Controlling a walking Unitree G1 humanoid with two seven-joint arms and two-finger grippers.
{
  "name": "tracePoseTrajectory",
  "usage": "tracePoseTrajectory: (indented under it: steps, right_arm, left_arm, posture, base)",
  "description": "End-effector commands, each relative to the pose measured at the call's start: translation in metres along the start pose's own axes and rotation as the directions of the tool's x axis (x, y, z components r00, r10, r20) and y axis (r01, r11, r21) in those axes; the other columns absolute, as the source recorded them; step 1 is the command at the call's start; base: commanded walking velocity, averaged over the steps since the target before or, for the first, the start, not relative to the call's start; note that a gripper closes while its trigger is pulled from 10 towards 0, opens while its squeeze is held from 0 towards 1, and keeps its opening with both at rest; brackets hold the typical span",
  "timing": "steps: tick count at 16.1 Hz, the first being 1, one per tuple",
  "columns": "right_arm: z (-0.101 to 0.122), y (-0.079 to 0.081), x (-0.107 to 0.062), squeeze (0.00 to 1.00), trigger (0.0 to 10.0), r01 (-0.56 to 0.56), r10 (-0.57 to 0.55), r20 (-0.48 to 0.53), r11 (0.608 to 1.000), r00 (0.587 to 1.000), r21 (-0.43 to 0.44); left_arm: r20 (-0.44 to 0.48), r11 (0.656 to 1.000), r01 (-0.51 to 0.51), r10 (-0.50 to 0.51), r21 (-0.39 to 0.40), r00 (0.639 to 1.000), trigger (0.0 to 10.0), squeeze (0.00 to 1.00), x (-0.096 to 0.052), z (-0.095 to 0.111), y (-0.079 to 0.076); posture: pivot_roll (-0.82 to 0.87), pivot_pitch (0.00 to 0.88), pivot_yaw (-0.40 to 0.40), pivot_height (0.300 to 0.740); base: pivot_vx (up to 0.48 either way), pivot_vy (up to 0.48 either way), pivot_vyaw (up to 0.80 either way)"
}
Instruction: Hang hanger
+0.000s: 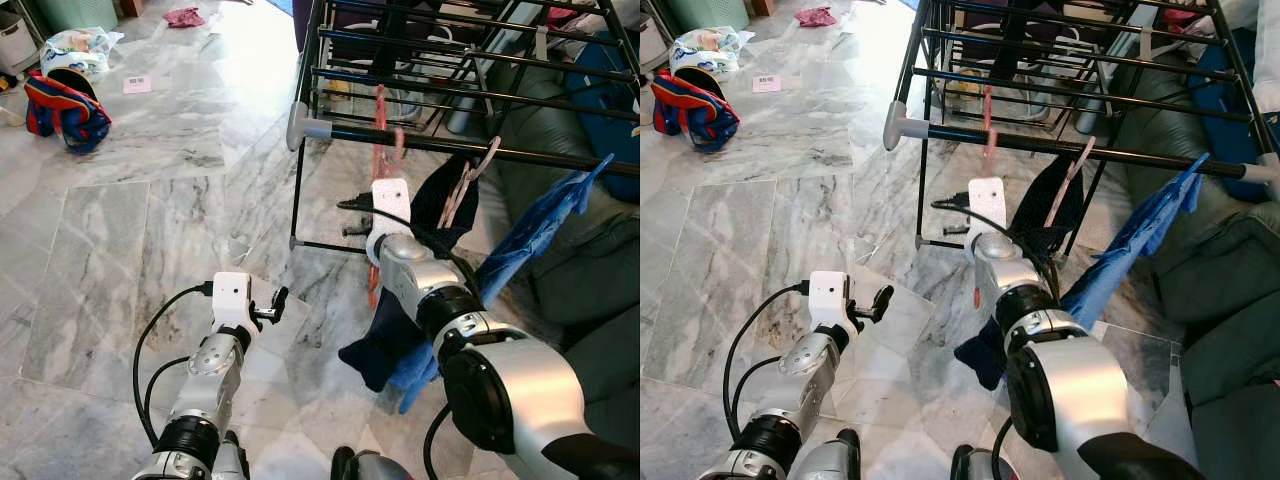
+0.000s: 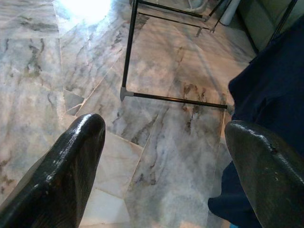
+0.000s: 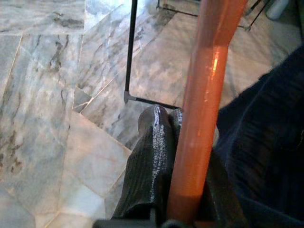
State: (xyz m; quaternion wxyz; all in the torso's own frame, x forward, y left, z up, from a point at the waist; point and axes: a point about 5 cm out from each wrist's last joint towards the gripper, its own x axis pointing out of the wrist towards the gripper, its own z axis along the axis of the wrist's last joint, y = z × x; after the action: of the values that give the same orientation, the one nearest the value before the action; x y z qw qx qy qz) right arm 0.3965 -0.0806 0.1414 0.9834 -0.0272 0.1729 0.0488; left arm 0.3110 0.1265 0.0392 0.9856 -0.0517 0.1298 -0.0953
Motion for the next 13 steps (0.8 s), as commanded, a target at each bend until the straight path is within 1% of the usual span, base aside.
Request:
tracePoseTrajectory:
  steps: [1,3,7,8,13]
  right_arm:
    - [0.009,-0.003,0.0,0.0,10.0,0.0,0.0,0.025,1.0,1.0,-0.003]
    - [0.014,-0.004,0.0,0.0,10.0,-0.011,0.01,0.028,1.0,1.0,0.013]
    - [0.021,-0.005,0.001,0.0,10.0,-0.03,0.029,0.006,0.997,1.0,0.078]
    - [0.019,-0.006,0.001,0.0,10.0,-0.032,0.034,-0.016,0.994,0.999,0.108]
    - [-0.004,-0.01,0.001,0.0,10.0,-0.031,0.043,-0.099,0.992,0.994,0.121]
  left_arm:
    - [-0.03,1.0,0.01,-0.01,0.002,0.999,10.0,0.0,-0.001,-0.006,-0.003]
    - [-0.033,1.0,0.011,-0.011,0.004,0.999,10.0,0.0,-0.001,-0.007,-0.003]
    - [-0.042,1.0,0.016,-0.015,0.012,0.999,10.0,0.0,-0.002,-0.008,-0.002]
    - [-0.044,1.0,0.015,-0.014,0.013,0.999,10.0,0.0,-0.002,-0.008,-0.001]
    - [-0.053,1.0,0.012,-0.011,0.015,0.999,10.0,0.0,-0.004,-0.01,0.001]
  posture:
    - [0.15,0.204,-0.111,0.74]
    - [0.15,0.202,-0.11,0.74]
    - [0.15,0.205,-0.108,0.74]
    - [0.16,0.207,-0.107,0.74]
    - [0.16,0.213,-0.104,0.74]
  base:
    - [0.0,0.0,0.0]
    - [0.0,0.0,0.0]
    - [0.0,0.0,0.0]
    - [0.0,0.0,0.0]
    - [0.0,0.0,0.0]
